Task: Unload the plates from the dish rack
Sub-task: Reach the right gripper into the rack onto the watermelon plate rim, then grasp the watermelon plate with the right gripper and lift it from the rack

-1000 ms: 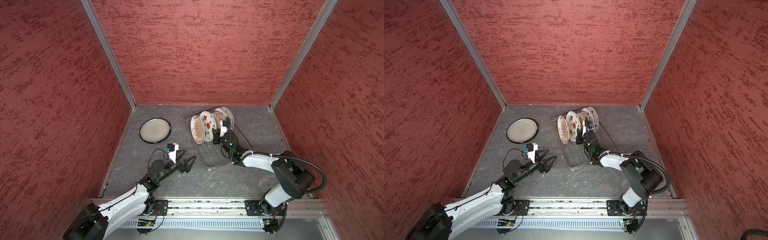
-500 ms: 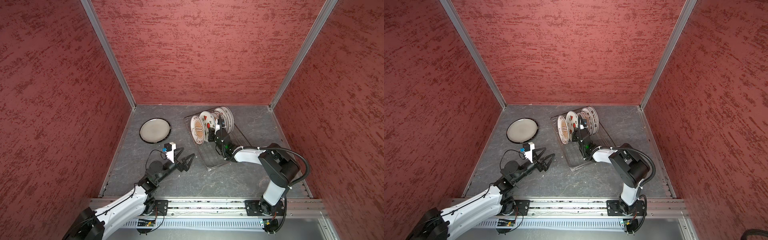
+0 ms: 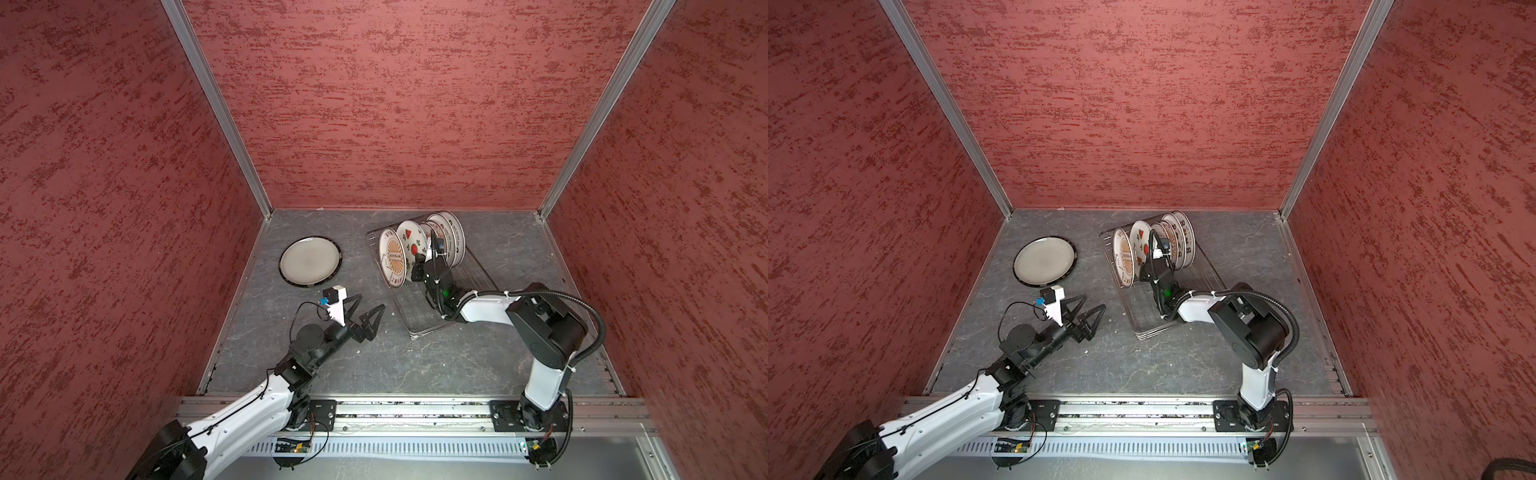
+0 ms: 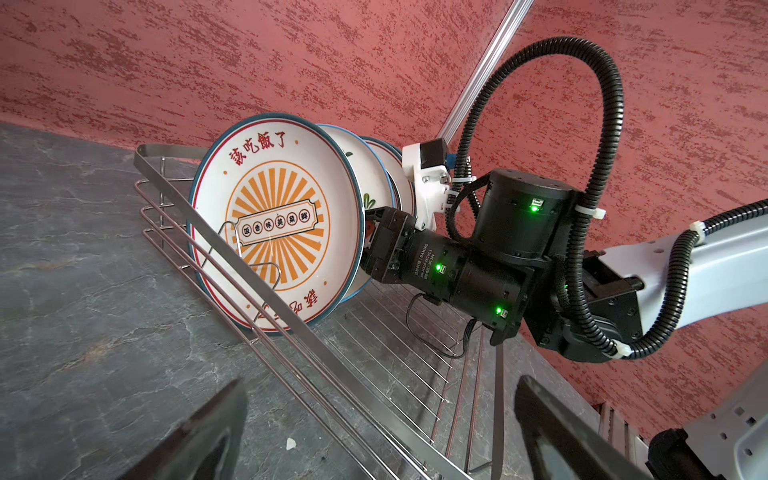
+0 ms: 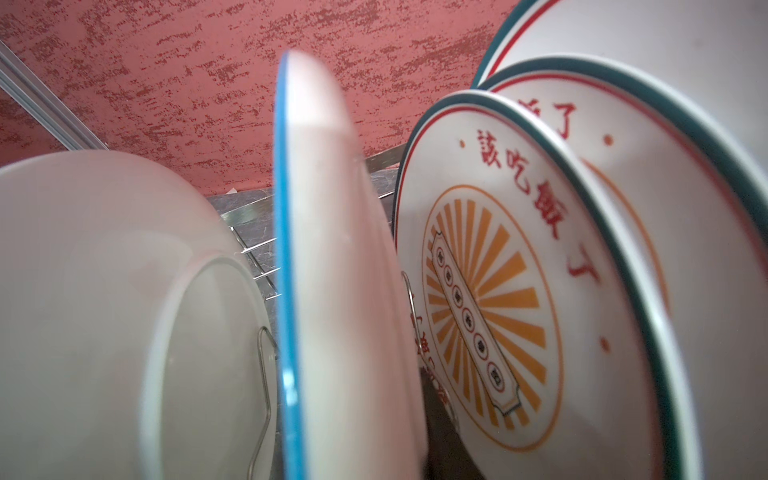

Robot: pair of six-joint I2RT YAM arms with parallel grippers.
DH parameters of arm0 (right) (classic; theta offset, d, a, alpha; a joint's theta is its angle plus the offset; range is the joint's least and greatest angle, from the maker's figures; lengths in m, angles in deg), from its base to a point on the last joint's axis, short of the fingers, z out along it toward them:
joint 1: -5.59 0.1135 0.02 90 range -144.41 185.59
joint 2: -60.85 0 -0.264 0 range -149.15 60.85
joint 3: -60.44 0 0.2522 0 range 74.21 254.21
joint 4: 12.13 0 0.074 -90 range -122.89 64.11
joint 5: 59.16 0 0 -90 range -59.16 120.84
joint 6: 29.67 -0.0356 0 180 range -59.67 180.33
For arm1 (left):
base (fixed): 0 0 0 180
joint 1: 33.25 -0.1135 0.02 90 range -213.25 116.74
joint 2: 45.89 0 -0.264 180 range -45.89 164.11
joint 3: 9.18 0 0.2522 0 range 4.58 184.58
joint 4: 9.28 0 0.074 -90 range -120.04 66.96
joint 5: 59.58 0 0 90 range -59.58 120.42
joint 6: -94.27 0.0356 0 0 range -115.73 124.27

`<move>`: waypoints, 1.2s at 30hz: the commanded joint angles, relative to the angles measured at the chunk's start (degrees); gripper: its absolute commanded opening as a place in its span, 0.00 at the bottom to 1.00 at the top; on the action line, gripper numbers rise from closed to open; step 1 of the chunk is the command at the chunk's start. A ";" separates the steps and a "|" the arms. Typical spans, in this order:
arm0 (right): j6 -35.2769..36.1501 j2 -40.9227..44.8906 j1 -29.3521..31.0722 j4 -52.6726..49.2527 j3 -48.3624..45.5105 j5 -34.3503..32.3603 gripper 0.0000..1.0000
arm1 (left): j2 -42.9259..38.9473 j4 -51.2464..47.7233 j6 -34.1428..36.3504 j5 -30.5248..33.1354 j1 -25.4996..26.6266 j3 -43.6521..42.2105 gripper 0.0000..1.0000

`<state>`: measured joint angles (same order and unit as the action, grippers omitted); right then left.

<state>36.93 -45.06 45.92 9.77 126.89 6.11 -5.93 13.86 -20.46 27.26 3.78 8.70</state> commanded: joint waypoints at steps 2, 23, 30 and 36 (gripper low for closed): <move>-0.86 -0.51 0.88 0.73 1.97 -0.08 0.24 | -1.84 -0.61 -0.94 2.92 -0.03 -1.03 0.99; 6.27 3.73 3.77 1.79 2.09 -5.47 0.11 | -4.02 -2.28 -1.04 5.75 -0.12 -1.31 0.99; 8.82 6.65 3.87 1.02 2.07 -4.52 0.11 | -3.76 -2.01 -1.80 5.31 -0.21 -1.36 0.99; 10.33 8.35 4.26 1.89 1.52 -5.79 0.10 | -4.02 -3.32 -1.98 3.63 -1.85 -0.93 0.99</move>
<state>46.22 -41.08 49.57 4.57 127.28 1.12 -9.54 11.17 -22.02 31.91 2.82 8.11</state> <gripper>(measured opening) 0.170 0.994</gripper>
